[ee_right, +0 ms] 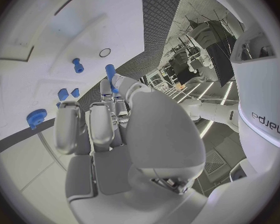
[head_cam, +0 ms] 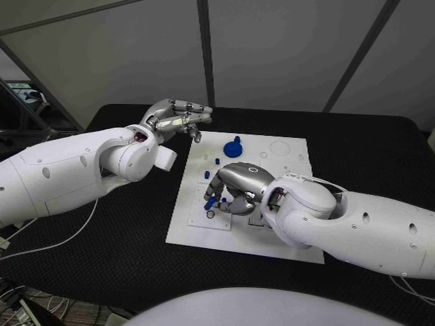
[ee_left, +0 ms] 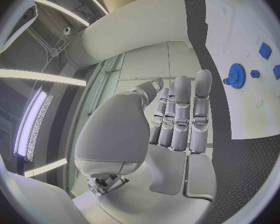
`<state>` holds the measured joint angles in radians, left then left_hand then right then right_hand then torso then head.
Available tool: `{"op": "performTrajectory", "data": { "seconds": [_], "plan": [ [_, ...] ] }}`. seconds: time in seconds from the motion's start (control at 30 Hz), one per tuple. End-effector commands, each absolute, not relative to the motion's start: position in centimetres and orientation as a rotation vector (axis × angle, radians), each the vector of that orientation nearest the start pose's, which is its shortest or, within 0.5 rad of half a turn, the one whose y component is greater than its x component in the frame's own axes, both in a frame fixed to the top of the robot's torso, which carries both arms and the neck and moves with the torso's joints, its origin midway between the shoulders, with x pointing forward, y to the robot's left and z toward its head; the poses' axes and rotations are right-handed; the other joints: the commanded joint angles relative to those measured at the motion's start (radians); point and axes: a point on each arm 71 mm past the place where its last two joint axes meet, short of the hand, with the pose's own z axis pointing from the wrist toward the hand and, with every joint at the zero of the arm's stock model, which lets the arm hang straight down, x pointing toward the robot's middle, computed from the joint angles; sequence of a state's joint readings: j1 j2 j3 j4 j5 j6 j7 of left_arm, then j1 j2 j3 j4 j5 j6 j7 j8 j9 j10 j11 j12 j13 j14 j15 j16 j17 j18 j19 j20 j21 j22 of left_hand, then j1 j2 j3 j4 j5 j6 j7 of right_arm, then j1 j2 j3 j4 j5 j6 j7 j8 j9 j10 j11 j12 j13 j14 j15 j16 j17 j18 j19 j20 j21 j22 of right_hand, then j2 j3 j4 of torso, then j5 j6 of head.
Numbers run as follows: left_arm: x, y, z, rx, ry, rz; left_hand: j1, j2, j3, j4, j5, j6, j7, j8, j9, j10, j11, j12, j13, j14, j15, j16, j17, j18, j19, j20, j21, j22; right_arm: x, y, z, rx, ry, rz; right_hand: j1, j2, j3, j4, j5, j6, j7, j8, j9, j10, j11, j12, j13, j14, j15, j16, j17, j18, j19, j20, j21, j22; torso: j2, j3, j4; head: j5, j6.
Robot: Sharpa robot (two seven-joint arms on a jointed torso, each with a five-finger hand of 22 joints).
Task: Assemble the parts on the task board
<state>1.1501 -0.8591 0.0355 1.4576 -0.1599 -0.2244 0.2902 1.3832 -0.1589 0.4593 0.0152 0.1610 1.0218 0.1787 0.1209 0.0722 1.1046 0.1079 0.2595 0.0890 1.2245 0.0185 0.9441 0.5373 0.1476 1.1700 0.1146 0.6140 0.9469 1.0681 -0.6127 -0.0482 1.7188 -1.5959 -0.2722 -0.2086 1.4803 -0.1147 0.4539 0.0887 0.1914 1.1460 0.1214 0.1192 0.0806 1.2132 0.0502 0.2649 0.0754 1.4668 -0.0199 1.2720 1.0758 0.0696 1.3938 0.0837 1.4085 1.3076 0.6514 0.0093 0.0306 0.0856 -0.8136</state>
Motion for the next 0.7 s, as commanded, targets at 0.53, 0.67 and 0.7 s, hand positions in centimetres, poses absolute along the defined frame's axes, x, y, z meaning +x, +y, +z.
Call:
{"op": "performTrajectory", "data": {
  "seconds": [0.53, 0.67, 0.7],
  "plan": [
    [50.0, 23.0, -18.3, -1.024, 1.515, -1.499, -0.007, 0.005, -0.006, -0.002, -0.005, 0.001, 0.004, 0.002, -0.001, -0.006, -0.002, 0.008, 0.001, -0.001, 0.002, -0.005, -0.002, 0.034, -0.006, 0.002, -0.007, -0.001, 38.8, -3.3, -22.5, -0.494, 1.788, 0.901, -0.01, -0.003, 0.005, -0.001, 0.005, 0.01, 0.006, 0.004, 0.011, 0.004, 0.003, -0.006, 0.001, 0.028, -0.005, 0.003, 0.0, -0.007, -0.001, 0.0, 0.0, 0.017, 0.0, -0.0002, 0.0009, 0.004, -0.011],
    [50.0, 23.0, -18.3, -1.024, 1.516, -1.499, -0.008, 0.005, -0.007, -0.002, -0.005, 0.001, 0.004, 0.002, -0.001, -0.006, -0.002, 0.008, 0.001, -0.001, 0.002, -0.005, -0.002, 0.034, -0.005, 0.003, -0.007, -0.001, 38.9, -3.4, -22.7, -0.505, 1.801, 0.882, -0.011, -0.003, 0.005, -0.001, 0.005, 0.01, 0.006, 0.004, 0.011, 0.005, 0.003, -0.006, 0.001, 0.028, -0.005, 0.003, 0.0, -0.007, -0.001, 0.001, 0.001, 0.018, 0.0, 0.0001, 0.0004, 0.005, -0.013],
    [50.0, 23.0, -18.3, -1.024, 1.517, -1.499, -0.008, 0.005, -0.007, -0.002, -0.005, 0.001, 0.004, 0.002, -0.001, -0.006, -0.002, 0.008, 0.001, -0.001, 0.002, -0.005, -0.002, 0.034, -0.005, 0.003, -0.007, -0.001, 38.9, -3.4, -22.8, -0.508, 1.805, 0.877, -0.011, -0.003, 0.005, -0.001, 0.005, 0.01, 0.006, 0.004, 0.011, 0.005, 0.003, -0.006, 0.001, 0.028, -0.005, 0.003, 0.0, -0.007, -0.001, 0.001, 0.001, 0.018, 0.0, 0.0, 0.0002, 0.005, -0.013]
  ]
}}
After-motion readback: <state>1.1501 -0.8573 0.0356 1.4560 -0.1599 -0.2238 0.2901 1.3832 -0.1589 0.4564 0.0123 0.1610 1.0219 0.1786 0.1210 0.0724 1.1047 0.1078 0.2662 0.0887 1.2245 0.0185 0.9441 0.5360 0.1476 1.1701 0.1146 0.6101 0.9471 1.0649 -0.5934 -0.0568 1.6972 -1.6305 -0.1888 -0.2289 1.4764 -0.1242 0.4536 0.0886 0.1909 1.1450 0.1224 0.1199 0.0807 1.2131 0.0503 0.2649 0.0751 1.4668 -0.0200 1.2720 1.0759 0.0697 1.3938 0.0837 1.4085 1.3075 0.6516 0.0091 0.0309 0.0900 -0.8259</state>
